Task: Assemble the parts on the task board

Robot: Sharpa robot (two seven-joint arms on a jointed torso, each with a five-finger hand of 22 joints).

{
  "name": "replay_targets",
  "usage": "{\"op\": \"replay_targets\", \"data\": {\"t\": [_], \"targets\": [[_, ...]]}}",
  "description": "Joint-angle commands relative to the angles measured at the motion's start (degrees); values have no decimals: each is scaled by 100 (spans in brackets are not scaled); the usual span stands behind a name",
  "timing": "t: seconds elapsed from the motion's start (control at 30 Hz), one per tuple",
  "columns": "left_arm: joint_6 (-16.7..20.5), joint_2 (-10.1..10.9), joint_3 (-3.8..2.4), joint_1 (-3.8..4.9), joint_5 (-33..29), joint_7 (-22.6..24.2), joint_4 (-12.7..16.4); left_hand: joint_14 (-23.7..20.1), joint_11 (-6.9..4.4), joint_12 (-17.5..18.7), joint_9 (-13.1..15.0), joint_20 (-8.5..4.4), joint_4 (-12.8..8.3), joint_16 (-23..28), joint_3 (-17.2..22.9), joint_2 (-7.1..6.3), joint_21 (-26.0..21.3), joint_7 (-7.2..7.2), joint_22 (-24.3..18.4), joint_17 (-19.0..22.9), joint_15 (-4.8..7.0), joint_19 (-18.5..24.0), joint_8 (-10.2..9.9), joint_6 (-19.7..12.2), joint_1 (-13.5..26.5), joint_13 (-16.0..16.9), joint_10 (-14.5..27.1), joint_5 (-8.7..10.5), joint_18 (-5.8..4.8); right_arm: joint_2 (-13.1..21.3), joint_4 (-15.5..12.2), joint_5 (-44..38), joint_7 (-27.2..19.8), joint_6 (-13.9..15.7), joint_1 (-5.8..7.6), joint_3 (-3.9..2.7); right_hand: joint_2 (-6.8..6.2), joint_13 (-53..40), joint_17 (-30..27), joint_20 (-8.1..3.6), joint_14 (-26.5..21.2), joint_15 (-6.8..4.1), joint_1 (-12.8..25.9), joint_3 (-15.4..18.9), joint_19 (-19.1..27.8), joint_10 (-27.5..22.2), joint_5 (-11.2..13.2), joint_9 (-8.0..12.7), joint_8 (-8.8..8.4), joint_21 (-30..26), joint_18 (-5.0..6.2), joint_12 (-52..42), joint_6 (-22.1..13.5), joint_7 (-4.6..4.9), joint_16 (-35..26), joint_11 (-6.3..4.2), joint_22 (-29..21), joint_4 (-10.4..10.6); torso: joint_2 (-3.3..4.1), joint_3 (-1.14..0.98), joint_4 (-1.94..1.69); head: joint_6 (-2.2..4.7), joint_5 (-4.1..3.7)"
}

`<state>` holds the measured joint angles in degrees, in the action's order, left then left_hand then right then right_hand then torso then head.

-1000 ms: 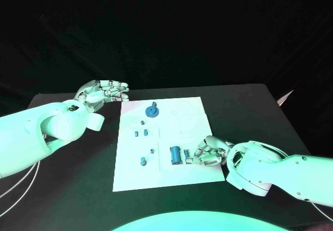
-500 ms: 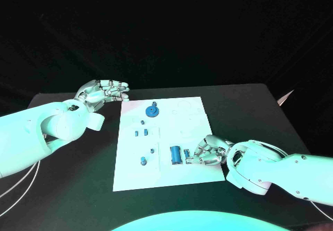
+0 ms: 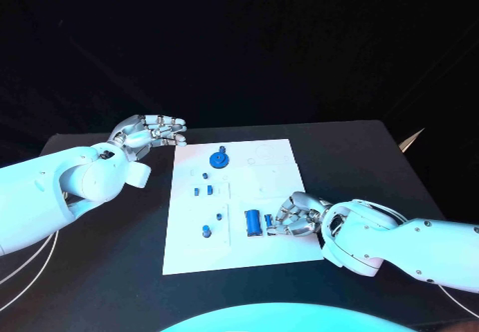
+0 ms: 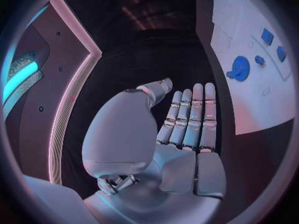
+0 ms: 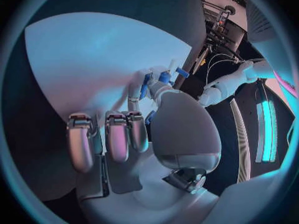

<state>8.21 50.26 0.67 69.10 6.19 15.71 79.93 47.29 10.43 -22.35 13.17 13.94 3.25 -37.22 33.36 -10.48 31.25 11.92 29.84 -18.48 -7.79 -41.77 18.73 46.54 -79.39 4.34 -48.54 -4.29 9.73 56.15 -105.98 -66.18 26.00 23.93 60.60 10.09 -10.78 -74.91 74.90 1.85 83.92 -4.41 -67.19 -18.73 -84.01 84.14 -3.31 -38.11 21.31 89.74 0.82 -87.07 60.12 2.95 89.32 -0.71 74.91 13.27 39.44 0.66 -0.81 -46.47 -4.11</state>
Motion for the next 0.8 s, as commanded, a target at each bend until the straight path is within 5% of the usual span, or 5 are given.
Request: {"op": "replay_targets", "data": {"t": [0.03,0.47,0.67,0.8], "targets": [[-110,-15,-3,3,-9,14,6,2,35,3,-7,-16,29,26,-8,58,-30,188,-8,-9,-8,-38,19,-55,-4,-9,24,-19,53,-10,18,-62,-72,44,-15,10,20,-1375,1394,-37,583,-27,63,34,-599,478,36,6,-27,26,-82,-11,20,15,18,-41,1509,2,0,0,0,-5,0],[-98,-10,-3,2,-9,25,7,2,35,3,-7,-16,29,26,-8,58,-30,188,-8,-9,-8,-38,19,-55,-4,-9,24,-19,53,114,-84,62,-330,261,1,-5,0,-1367,1367,-36,578,-23,144,128,-599,471,25,11,-35,26,-82,6,9,24,7,-35,1509,91,-6,-3,6,21,9],[-48,-20,-1,-7,-28,106,-2,-1,37,3,-10,-15,35,28,-11,57,-40,190,-14,-10,-10,-41,16,-63,1,-11,29,-19,52,210,-88,749,-1230,479,157,-27,14,-1242,1137,3,525,36,105,266,-599,355,16,65,-187,26,-82,277,-248,119,-100,43,1509,177,-38,16,25,77,-1],[47,-49,13,-19,-107,246,-36,-4,26,-14,-12,-13,41,32,-10,58,-61,172,-25,-11,-8,-40,16,-71,4,-6,-1,-19,51,171,238,1592,-2153,633,369,-33,78,-1088,866,64,457,102,-61,268,-468,198,-30,109,-311,-424,9,610,-408,204,-242,120,1379,142,-99,48,47,131,-5]]}}
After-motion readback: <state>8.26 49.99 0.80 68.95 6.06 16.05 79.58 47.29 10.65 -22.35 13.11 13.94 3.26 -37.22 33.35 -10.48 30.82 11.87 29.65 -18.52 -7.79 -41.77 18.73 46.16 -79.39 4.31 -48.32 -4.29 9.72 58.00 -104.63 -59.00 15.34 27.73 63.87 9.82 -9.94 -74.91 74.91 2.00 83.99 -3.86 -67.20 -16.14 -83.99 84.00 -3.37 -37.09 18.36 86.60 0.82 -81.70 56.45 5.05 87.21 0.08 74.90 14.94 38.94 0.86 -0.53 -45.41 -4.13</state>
